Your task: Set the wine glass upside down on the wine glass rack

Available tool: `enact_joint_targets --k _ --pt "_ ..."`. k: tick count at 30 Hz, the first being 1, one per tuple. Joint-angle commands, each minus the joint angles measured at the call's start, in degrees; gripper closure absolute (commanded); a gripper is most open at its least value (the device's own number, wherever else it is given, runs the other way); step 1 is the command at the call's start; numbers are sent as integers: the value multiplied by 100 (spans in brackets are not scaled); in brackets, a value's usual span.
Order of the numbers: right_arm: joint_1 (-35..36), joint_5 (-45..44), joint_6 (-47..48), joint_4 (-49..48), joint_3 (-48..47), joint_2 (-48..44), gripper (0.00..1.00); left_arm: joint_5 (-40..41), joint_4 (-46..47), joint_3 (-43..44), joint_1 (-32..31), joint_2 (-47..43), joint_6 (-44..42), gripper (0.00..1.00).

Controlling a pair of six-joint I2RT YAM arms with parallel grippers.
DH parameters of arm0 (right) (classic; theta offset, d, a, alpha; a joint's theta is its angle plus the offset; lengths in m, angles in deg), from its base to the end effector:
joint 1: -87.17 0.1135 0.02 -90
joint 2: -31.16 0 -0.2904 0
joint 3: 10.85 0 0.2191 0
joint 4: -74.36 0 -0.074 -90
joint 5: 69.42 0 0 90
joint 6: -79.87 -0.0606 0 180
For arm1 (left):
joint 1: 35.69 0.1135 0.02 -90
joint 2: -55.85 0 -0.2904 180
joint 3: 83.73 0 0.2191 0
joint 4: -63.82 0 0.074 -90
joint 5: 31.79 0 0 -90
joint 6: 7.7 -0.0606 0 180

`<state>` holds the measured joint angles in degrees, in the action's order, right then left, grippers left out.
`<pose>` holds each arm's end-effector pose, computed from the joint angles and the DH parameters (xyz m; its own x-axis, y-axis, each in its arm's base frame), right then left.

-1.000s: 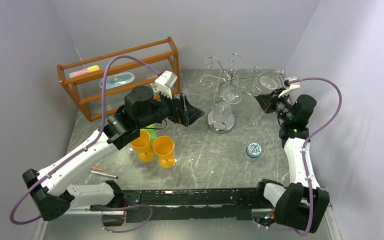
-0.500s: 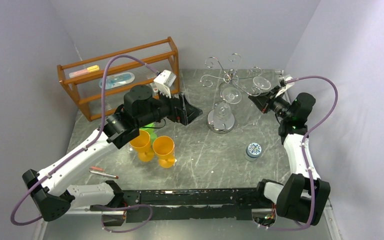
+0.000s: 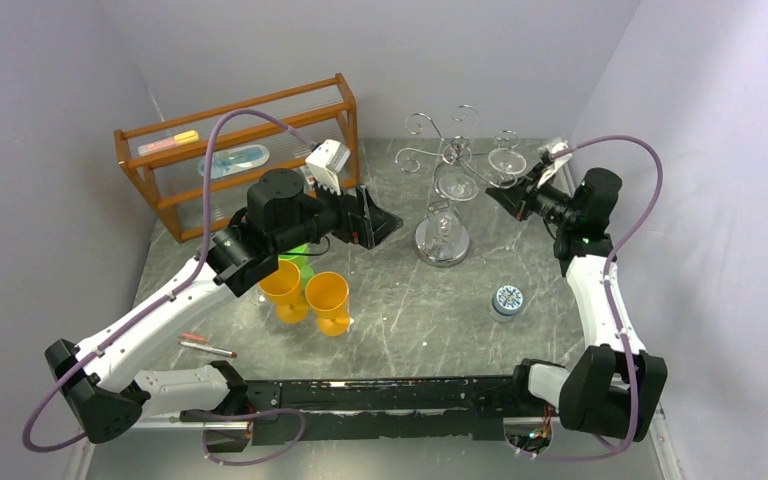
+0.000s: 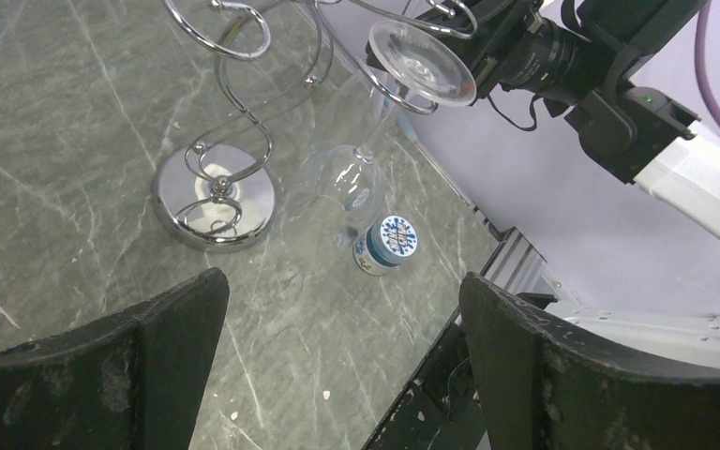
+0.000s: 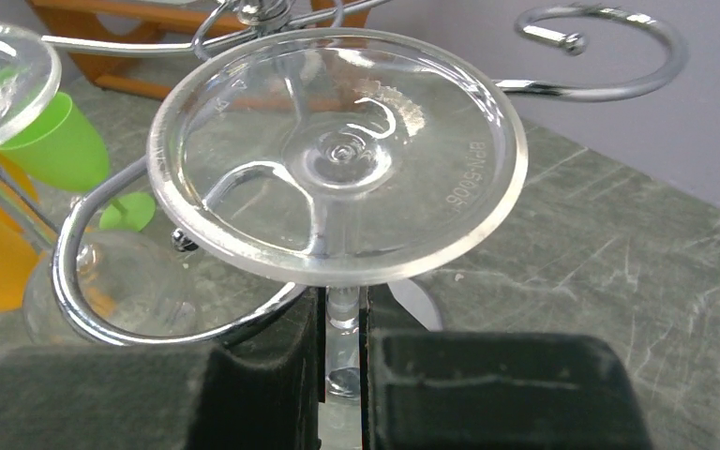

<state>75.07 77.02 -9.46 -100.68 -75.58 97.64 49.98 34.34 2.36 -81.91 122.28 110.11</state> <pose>0.2354 0.0012 0.3605 -0.1061 0.0161 -0.9942 -0.6946 0.7142 0.0857 0.1613 -0.1809 0.4305 -0.4833 -0.1630 -0.8602 0.6633 0.5730 -0.4813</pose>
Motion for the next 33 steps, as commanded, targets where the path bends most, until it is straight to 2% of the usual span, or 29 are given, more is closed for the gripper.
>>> enact_joint_targets --k 1,14,25,33 --pt "384 -380 908 902 -360 45 100 -107 -38 -120 82 -25 -67 3" --pt "418 -496 741 652 97 -537 100 -255 21 -207 136 14 22 4" --pt "410 -207 522 338 565 -1078 100 -523 -106 52 166 310 -65 4" --pt "410 -401 318 127 729 -1353 100 -529 -26 -46 187 278 10 5"
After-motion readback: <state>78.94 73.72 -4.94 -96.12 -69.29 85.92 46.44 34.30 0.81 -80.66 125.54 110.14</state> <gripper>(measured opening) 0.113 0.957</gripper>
